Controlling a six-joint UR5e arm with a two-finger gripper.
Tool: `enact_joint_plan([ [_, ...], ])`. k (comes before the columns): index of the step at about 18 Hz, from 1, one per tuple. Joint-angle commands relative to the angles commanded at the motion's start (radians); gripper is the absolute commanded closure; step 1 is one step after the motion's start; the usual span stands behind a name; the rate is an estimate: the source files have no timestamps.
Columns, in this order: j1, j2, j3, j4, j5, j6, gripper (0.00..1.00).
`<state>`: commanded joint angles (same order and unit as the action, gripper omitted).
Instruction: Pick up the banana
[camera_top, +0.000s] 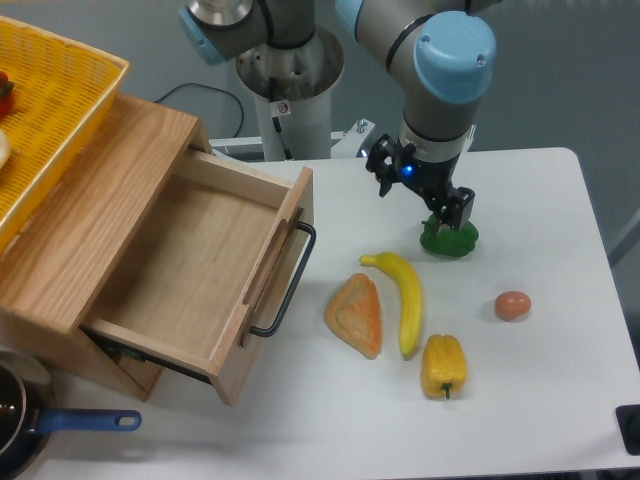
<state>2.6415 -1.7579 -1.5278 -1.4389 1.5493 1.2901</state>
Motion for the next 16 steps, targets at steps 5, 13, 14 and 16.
enact_joint_plan([
  [5, 0.009, 0.003, 0.000, -0.002, -0.020, -0.003, 0.00],
  [13, 0.026, 0.005, -0.049, 0.046, -0.012, -0.107, 0.00],
  [14, 0.028, 0.003, -0.049, 0.046, -0.015, -0.139, 0.00],
  [16, 0.028, -0.003, -0.049, 0.049, -0.017, -0.219, 0.00],
])
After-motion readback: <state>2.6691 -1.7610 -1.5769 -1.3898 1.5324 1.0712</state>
